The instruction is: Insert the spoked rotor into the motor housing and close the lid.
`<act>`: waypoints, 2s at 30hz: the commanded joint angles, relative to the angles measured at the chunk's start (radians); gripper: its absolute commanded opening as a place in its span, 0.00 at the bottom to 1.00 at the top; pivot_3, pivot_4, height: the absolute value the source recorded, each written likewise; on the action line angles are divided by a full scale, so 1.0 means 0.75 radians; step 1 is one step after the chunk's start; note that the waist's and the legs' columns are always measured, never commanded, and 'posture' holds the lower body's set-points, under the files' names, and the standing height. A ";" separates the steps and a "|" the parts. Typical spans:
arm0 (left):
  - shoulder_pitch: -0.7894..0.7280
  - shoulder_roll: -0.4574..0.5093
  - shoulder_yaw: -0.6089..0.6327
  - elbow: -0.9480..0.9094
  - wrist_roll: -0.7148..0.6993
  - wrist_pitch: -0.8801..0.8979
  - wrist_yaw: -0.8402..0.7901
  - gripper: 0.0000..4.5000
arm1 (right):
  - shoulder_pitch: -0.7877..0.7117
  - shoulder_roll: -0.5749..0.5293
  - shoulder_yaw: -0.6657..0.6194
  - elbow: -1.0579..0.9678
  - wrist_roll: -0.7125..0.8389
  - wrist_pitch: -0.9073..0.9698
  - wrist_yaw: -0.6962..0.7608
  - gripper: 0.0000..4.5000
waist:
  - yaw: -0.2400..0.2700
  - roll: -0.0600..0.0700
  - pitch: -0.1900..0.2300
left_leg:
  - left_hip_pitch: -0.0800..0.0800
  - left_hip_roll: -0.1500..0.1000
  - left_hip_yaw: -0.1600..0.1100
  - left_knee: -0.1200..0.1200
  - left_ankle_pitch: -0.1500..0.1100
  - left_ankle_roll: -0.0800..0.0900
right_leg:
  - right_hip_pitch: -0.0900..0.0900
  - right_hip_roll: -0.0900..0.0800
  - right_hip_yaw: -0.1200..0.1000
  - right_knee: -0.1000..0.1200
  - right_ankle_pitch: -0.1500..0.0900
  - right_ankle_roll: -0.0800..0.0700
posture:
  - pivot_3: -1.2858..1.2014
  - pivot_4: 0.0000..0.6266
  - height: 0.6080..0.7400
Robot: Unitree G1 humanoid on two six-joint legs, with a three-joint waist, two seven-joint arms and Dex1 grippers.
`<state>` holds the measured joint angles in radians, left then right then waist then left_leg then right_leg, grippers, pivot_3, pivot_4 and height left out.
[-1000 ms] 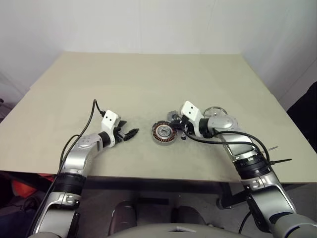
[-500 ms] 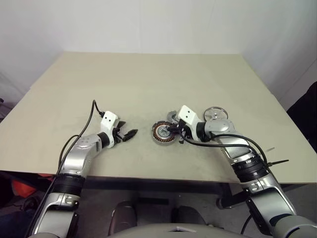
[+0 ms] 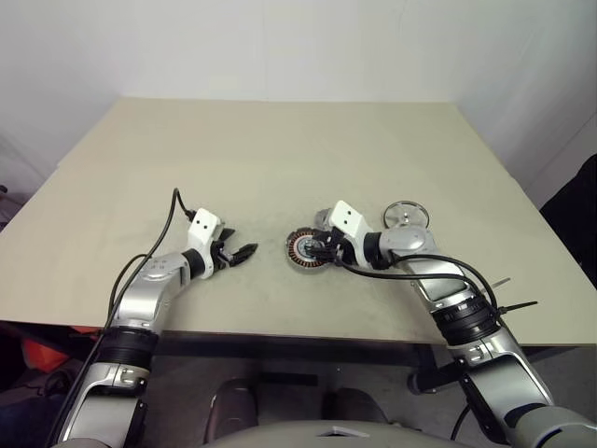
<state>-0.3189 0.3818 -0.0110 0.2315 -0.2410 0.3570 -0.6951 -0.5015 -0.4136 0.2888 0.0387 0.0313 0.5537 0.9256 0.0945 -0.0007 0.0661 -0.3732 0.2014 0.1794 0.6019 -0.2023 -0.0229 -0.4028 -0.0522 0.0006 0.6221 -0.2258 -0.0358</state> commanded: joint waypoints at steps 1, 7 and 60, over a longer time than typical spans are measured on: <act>-0.017 0.013 0.020 -0.017 0.000 -0.024 0.000 0.91 | -0.045 -0.020 -0.033 -0.070 0.039 -0.019 0.010 0.37 | 0.000 0.000 0.000 | 0.000 0.000 0.000 0.000 0.000 0.000 | 0.000 0.000 0.000 0.000 0.000 0.000 | 0.52 0.00 1.00; -0.009 0.008 0.017 -0.019 0.004 -0.027 0.007 0.91 | -0.053 -0.021 -0.056 -0.082 0.074 0.005 -0.007 0.37 | 0.000 0.000 0.000 | 0.000 0.000 0.000 0.000 0.000 -0.001 | 0.000 0.000 0.000 0.001 0.000 0.000 | 0.52 0.00 1.00; -0.015 0.018 0.040 0.017 0.013 -0.039 0.034 0.91 | -0.107 0.021 -0.040 -0.058 0.140 0.076 -0.066 0.01 | -0.002 0.000 0.000 | 0.008 0.000 -0.003 -0.001 0.003 -0.006 | 0.007 0.000 -0.001 0.002 0.000 0.000 | 0.52 0.00 1.00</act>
<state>-0.3157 0.3882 0.0005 0.2521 -0.2300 0.3436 -0.6730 -0.5572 -0.3951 0.2844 0.0410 0.1173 0.6091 0.8720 0.0932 -0.0009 0.0658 -0.3676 0.2013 0.1773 0.6014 -0.1997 -0.0273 -0.3974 -0.0521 -0.0003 0.6235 -0.2258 -0.0359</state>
